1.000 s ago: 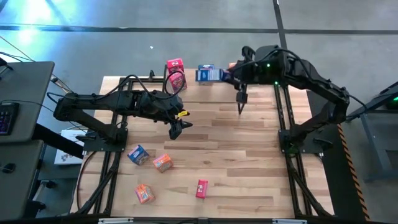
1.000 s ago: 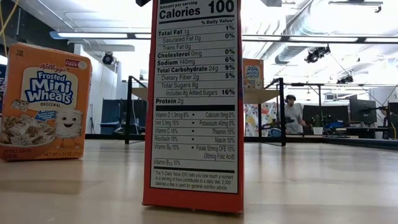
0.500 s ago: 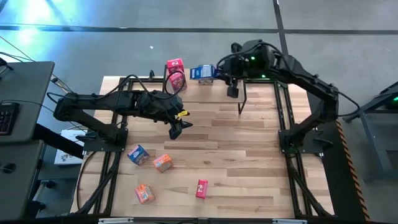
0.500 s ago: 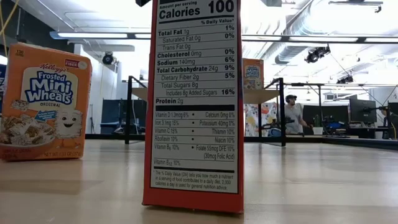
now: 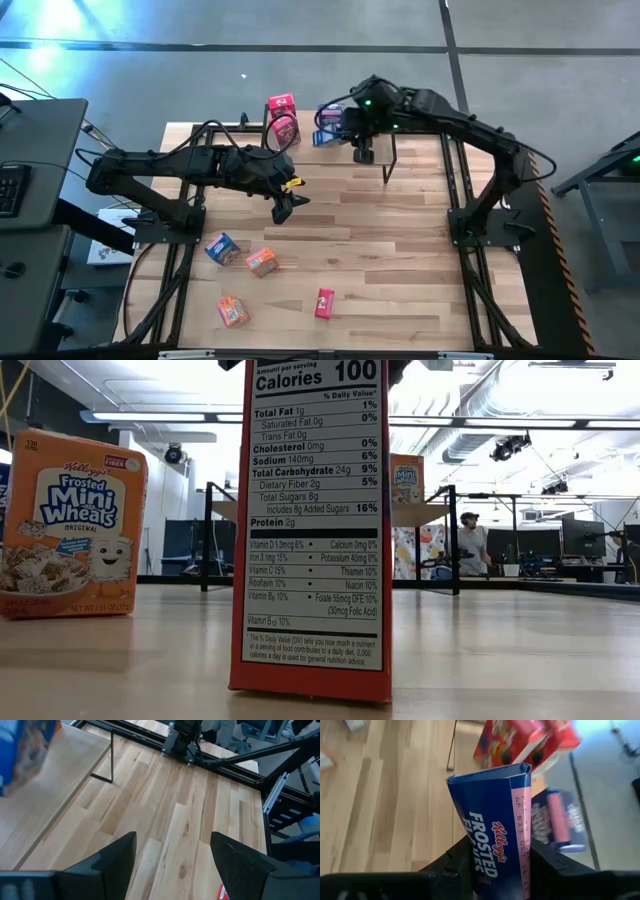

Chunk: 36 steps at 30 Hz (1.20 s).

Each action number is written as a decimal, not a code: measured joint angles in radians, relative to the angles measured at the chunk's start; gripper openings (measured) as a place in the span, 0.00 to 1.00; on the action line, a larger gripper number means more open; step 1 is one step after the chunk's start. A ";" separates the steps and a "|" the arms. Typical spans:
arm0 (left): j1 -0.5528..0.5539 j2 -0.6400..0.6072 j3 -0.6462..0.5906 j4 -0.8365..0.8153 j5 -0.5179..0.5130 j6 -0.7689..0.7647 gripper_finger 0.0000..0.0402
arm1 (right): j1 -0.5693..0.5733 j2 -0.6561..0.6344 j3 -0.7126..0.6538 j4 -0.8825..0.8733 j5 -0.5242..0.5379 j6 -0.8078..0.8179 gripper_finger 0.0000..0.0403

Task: Stack cereal on shelf
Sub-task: Put the right blue cereal box on the shelf aligned with the other blue cereal box

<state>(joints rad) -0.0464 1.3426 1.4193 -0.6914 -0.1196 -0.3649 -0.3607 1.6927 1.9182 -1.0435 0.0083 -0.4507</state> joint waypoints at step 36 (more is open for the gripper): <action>0.000 0.000 0.000 -0.022 0.000 0.002 0.61 | -0.012 0.116 -0.003 -0.064 0.089 -0.048 0.31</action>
<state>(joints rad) -0.0467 1.3426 1.4193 -0.7130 -0.1193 -0.3634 -0.3728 1.8084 1.9156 -1.1071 0.0975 -0.4983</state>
